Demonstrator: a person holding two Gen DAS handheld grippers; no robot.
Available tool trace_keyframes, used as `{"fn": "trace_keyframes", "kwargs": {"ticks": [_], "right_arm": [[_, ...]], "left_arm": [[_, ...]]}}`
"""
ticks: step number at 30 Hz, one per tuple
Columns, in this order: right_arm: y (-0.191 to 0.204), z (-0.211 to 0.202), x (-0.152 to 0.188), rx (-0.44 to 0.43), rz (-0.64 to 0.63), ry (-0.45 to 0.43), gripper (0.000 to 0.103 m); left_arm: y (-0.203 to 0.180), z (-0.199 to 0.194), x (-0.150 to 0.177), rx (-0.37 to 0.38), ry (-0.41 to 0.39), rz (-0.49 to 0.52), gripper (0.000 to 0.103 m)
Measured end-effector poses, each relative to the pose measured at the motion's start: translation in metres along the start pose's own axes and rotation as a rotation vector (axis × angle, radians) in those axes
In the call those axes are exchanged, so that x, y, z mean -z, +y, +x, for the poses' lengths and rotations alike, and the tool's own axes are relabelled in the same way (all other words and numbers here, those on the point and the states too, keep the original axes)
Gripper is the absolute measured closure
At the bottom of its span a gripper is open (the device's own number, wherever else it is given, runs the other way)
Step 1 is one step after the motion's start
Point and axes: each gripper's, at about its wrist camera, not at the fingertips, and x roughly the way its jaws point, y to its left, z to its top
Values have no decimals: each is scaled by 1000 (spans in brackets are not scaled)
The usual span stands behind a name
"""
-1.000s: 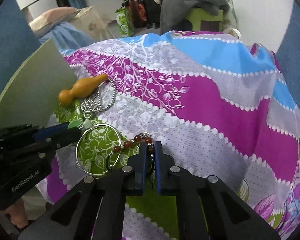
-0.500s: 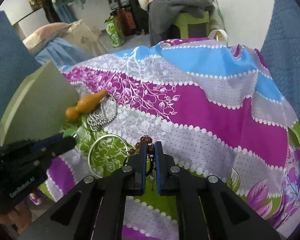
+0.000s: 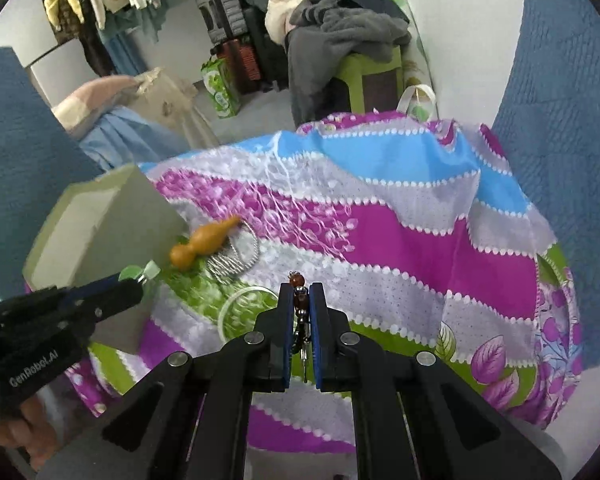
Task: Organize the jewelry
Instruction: 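Carry the keyring in the left gripper over the box while the right gripper carries the bracelet there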
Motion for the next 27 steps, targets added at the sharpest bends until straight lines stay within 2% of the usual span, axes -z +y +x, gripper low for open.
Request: {"fn": "trace_keyframes", "kwargs": {"ticks": [8, 11, 18, 22, 27], "right_arm": [[31, -52, -29, 23, -29, -88, 97], [45, -73, -44, 28, -44, -138, 97], [86, -104, -83, 10, -78, -224, 97], [116, -114, -100, -32, -84, -264, 97], [151, -109, -105, -73, -113, -262, 97]], "left_arm": [[7, -58, -25, -2, -69, 18, 91], [6, -79, -35, -67, -96, 50, 91], [26, -123, -59, -49, -153, 39, 91], [46, -149, -70, -62, -193, 36, 91], [76, -169, -73, -90, -226, 18, 91]]}}
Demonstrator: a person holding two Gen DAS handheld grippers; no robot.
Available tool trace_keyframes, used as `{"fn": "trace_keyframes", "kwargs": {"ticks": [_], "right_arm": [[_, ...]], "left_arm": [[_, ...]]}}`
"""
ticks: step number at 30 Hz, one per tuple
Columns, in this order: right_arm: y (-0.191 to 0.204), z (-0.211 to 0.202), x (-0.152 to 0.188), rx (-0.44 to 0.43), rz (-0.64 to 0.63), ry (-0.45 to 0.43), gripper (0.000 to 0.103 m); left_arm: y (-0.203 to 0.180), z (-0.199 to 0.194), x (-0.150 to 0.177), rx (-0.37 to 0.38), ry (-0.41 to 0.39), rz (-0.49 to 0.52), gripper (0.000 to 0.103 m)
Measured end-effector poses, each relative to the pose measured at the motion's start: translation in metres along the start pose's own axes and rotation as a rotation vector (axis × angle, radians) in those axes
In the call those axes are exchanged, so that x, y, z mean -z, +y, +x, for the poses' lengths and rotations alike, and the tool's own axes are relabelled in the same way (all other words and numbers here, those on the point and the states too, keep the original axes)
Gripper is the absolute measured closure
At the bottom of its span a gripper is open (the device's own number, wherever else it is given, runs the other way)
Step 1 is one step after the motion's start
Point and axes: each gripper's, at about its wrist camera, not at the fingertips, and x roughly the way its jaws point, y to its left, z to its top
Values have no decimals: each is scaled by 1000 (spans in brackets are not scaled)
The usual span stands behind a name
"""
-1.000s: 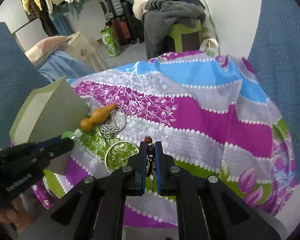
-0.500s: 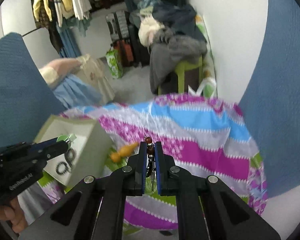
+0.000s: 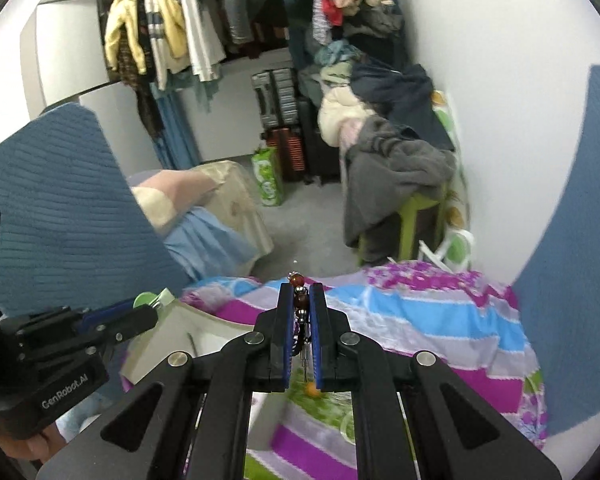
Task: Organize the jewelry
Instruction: 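Carry the keyring in the left gripper over the box while the right gripper carries the bracelet there, then open the left gripper to drop the keyring while the right gripper releases the bracelet into the box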
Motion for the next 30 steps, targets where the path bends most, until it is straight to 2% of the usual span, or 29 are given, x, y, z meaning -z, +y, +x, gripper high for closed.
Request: {"fn": "trace_keyframes", "kwargs": {"ticks": [4, 14, 17, 25, 30], "right_arm": [[24, 21, 10, -34, -15, 51, 97], [53, 77, 58, -78, 14, 236, 97], [56, 91, 72, -59, 10, 291, 97], [64, 123, 104, -49, -5, 396, 97], [66, 132, 115, -50, -11, 431, 97]], "left_arm": [[29, 1, 9, -14, 9, -31, 91], [95, 39, 48, -23, 114, -111, 91], [99, 47, 58, -52, 130, -90, 91], [109, 86, 80, -14, 216, -102, 91], [114, 103, 93, 3, 257, -119, 91]]}}
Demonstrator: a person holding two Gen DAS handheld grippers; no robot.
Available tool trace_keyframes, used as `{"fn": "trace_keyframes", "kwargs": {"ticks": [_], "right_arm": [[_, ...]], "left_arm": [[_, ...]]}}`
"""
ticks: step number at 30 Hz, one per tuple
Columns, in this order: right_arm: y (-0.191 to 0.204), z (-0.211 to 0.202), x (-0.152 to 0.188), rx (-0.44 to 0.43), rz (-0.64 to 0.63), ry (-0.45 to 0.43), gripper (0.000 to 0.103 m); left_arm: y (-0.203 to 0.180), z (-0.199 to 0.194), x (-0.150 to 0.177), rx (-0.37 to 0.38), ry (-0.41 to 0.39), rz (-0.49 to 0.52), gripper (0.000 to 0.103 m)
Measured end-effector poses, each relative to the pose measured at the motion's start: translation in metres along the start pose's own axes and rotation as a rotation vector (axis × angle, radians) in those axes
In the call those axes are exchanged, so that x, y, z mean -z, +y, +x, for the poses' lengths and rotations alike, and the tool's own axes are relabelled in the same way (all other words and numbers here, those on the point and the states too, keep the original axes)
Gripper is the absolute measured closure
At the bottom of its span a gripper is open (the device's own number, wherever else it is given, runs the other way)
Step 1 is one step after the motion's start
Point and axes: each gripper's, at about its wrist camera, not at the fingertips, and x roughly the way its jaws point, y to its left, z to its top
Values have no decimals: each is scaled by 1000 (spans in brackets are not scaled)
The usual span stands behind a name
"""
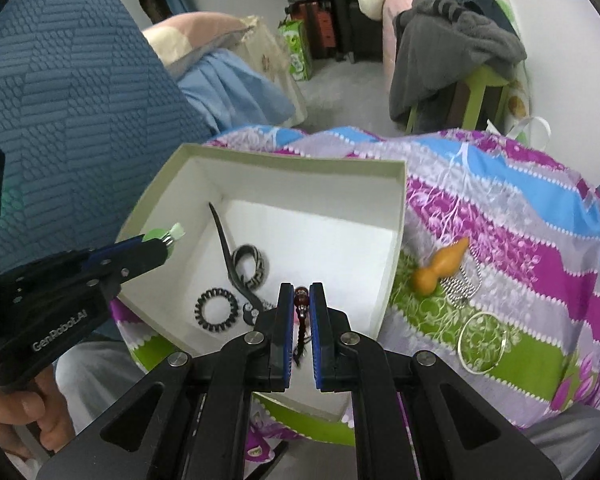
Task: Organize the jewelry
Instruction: 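Open the left gripper to drop the keyring while the right gripper releases the bracelet into the box, then move both grippers back from the box to the remaining jewelry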
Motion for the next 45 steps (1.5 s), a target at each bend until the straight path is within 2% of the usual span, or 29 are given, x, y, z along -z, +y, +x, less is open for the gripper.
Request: {"fn": "trace_keyframes", "kwargs": {"ticks": [4, 9, 10, 11, 13, 26, 32, 34, 39, 41, 43, 45], "right_arm": [[-2, 2, 2, -19, 6, 11, 97], [-3, -10, -4, -80, 10, -18, 94], [-2, -15, -6, -92, 8, -33, 92], [-2, -21, -8, -100, 6, -49, 89], [-1, -35, -12, -104, -2, -82, 81], [-18, -131, -13, -73, -74, -279, 81], [-38, -165, -6, 15, -76, -367, 81], [-48, -173, -2, 29, -71, -387, 76], [-76, -185, 14, 65, -58, -415, 75], [-85, -185, 19, 84, -50, -415, 69], [-97, -184, 26, 87, -32, -418, 58], [-106, -181, 33, 92, -22, -418, 57]], "left_arm": [[1, 8, 6, 10, 24, -10, 90], [2, -3, 2, 35, 10, -29, 89], [1, -6, 1, 34, 5, -33, 80], [1, -11, 0, 28, -7, -40, 64], [0, -23, -2, 18, -46, -49, 50], [-47, -103, -8, 49, -228, -28, 50], [-76, -126, -8, 60, -313, -22, 50], [-86, -127, -7, 74, -319, -18, 49], [-113, -116, -2, 91, -298, 3, 44], [-123, -109, 1, 103, -283, 6, 43], [-133, -102, 3, 119, -270, 10, 43], [-143, -94, 6, 124, -257, 15, 42]]}}
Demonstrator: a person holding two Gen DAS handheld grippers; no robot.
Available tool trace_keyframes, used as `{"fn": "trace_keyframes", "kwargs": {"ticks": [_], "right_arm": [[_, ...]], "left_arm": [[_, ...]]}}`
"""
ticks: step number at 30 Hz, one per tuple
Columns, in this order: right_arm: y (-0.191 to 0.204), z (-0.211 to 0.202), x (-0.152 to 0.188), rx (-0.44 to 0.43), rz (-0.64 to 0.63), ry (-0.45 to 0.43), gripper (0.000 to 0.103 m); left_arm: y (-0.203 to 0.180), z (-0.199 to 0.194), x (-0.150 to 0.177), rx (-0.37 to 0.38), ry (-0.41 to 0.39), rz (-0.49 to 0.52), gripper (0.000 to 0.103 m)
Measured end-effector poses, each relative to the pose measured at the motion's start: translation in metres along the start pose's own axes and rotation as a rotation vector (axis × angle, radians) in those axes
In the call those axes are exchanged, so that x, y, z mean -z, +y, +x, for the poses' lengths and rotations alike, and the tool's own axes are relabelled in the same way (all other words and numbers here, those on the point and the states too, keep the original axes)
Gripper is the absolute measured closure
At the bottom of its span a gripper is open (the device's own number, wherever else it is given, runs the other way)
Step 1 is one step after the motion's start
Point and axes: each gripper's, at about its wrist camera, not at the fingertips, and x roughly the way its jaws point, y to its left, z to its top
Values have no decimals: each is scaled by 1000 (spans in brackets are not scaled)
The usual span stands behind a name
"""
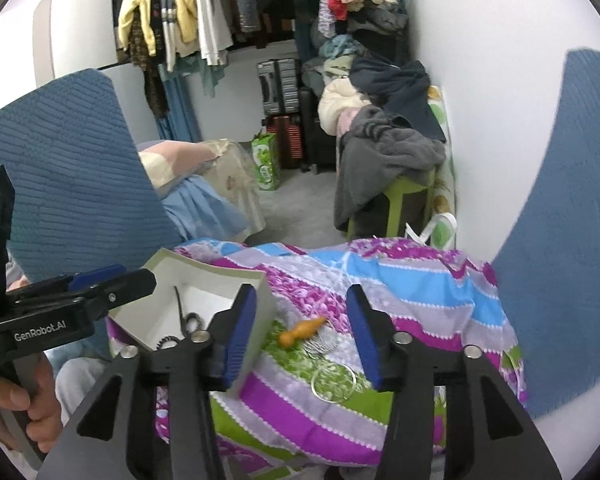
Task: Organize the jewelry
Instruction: 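Move both grippers back from the box to the remaining jewelry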
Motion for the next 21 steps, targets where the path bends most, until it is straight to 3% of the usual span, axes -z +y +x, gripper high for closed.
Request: {"fn": "trace_keyframes", "kwargs": {"ticks": [8, 13, 17, 21], "right_arm": [[-39, 8, 33, 39, 55, 21, 55], [-65, 23, 57, 53, 107, 52, 55], [-85, 40, 77, 86, 147, 107, 55], [-101, 62, 99, 47, 187, 166, 59]], "left_arm": [[-29, 30, 25, 31, 35, 23, 42], [-43, 53, 41, 90, 78, 19, 42], [-59, 77, 55, 123, 134, 40, 49], [-68, 107, 69, 142, 196, 43, 58]]}}
